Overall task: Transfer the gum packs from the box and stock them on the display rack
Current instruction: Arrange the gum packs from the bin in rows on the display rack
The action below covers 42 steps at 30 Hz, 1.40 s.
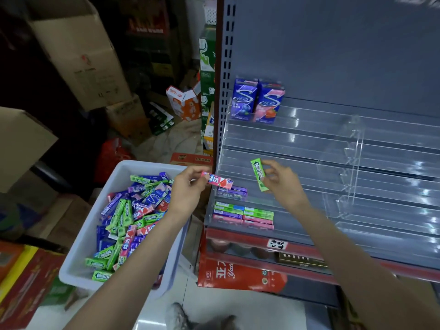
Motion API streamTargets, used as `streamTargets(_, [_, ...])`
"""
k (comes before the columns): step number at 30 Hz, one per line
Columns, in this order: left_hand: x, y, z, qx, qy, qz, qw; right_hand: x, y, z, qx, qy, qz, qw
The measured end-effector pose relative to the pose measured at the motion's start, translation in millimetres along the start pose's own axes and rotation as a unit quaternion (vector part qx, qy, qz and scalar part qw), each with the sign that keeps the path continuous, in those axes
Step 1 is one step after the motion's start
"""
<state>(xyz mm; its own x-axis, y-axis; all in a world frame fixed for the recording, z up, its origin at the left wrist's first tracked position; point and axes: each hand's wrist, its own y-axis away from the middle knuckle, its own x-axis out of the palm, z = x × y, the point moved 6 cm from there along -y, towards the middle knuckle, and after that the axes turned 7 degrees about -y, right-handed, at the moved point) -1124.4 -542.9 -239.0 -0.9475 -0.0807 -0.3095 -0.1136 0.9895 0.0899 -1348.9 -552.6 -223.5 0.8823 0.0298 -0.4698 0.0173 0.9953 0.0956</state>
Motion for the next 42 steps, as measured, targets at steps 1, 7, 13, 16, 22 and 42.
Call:
streamTargets(1, [-0.8,0.4,0.7,-0.003,0.0,-0.003,1.0,0.8,-0.8,-0.1,-0.01,0.047,0.005,0.999])
streamTargets(7, [-6.7,1.3,4.5,-0.001,-0.004,-0.019,1.0,18.6,0.8,-6.1,-0.086,0.242,0.042,0.966])
streamTargets(13, [-11.5,3.4,8.5,-0.002,0.002,-0.011,1.0,37.8,-5.6,-10.3,-0.089,0.325,0.054,0.94])
streamTargets(16, [-17.3,4.0,10.2,0.004,-0.007,-0.02,1.0,47.0,-10.0,-11.6,-0.082,0.315,0.063,0.944])
streamTargets(22, [-27.2,5.3,16.0,-0.004,-0.002,-0.02,1.0,67.6,-10.5,-3.8,-0.09,0.25,0.124,0.956])
streamTargets(42, [-27.8,-0.7,12.5,-0.013,-0.006,-0.017,1.0,59.3,-5.1,-6.6,-0.052,0.246,0.04,0.967])
